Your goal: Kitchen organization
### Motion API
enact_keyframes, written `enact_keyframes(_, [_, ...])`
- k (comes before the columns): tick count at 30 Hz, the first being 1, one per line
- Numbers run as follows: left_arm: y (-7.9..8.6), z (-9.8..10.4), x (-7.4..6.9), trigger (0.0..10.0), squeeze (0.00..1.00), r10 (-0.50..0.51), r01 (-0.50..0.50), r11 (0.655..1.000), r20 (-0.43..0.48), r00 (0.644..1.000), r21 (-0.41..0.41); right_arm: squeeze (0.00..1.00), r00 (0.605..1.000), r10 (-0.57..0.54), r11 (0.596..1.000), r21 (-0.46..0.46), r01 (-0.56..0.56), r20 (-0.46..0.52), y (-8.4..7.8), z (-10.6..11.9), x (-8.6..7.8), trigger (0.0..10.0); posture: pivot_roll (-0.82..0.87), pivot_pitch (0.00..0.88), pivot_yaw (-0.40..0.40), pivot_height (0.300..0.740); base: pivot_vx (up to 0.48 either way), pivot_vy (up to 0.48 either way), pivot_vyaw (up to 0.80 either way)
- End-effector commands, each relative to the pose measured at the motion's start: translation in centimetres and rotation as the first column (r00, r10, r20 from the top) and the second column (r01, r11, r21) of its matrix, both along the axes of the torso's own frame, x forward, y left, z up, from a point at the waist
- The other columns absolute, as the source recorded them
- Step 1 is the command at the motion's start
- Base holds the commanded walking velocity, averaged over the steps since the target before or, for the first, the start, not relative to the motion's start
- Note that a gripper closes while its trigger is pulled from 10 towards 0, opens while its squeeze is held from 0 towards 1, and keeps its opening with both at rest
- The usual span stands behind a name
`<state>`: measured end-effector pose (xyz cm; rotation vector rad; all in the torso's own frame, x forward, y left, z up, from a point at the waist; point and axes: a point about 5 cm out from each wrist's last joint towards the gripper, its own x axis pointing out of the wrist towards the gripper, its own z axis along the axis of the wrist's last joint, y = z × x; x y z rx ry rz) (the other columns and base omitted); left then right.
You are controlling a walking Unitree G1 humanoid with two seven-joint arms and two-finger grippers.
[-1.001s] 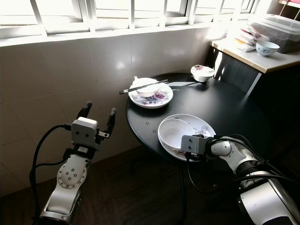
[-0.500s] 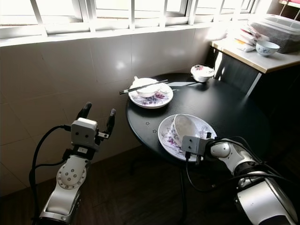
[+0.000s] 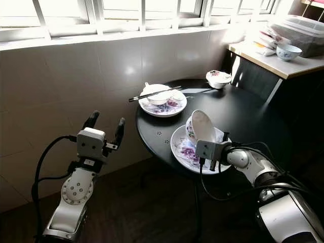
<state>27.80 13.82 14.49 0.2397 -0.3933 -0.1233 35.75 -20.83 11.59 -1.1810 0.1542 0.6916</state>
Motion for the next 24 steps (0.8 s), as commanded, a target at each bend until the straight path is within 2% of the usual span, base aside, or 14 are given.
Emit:
enact_keyframes(1, [0.0,-0.4,-0.1,10.0,0.0,0.003,-0.003,1.0,-0.012,1.0,0.003,0.0,0.994,-0.009,0.997,0.08,0.0,0.108,0.3,1.7,0.5,0.0,0.03,0.0,-0.089,0.74,0.0,0.0,0.0])
enact_keyframes(3, [0.0,-0.4,-0.1,10.0,0.0,0.005,-0.005,1.0,-0.015,1.0,0.0,0.0,0.977,-0.045,0.979,0.202,0.002,0.207,0.8,2.9,0.7,0.0,0.03,0.0,-0.085,0.74,0.0,0.0,0.0])
enact_keyframes(4, [0.0,-0.4,-0.1,10.0,0.0,0.005,-0.005,1.0,-0.015,1.0,0.0,0.0,0.977,-0.045,0.979,0.202,0.002,0.207,0.8,2.9,0.7,0.0,0.03,0.0,-0.085,0.74,0.0,0.0,0.0])
enact_keyframes(5, [0.1,-0.5,-0.1,10.0,0.0,0.006,-0.006,1.0,-0.024,1.0,-0.004,0.0,0.954,-0.06,0.957,0.29,-0.03,0.294,1.5,4.0,0.7,0.0,0.02,0.0,-0.078,0.74,0.0,0.0,0.0])
enact_keyframes(10, [0.1,-0.8,0.1,10.0,0.0,0.001,-0.002,1.0,-0.05,0.999,-0.029,0.0,0.909,-0.025,0.926,0.352,-0.136,0.416,3.2,5.3,0.0,0.0,0.01,0.0,-0.073,0.74,0.0,0.0,0.16])
enact_keyframes(16, [0.2,-0.9,0.4,10.0,0.0,0.001,-0.003,0.999,-0.074,0.997,-0.032,0.0,0.888,0.002,0.896,0.393,-0.206,0.46,4.8,5.3,-0.9,0.0,0.01,0.0,-0.071,0.74,0.0,0.359,0.8])
enact_keyframes(20, [0.2,-0.8,0.5,10.0,0.0,0.003,-0.005,1.0,-0.074,0.997,-0.029,0.0,0.857,0.035,0.87,0.407,-0.279,0.513,6.0,5.5,-1.7,0.0,0.02,0.0,-0.072,0.74,0.0,0.48,0.8])
enact_keyframes(24, [0.4,-0.6,0.6,10.0,0.0,0.009,-0.011,1.0,-0.065,0.998,-0.028,0.0,0.87,0.05,0.841,0.45,-0.302,0.49,7.4,4.8,-2.6,0.0,0.02,0.0,-0.077,0.74,0.0,0.48,0.8])
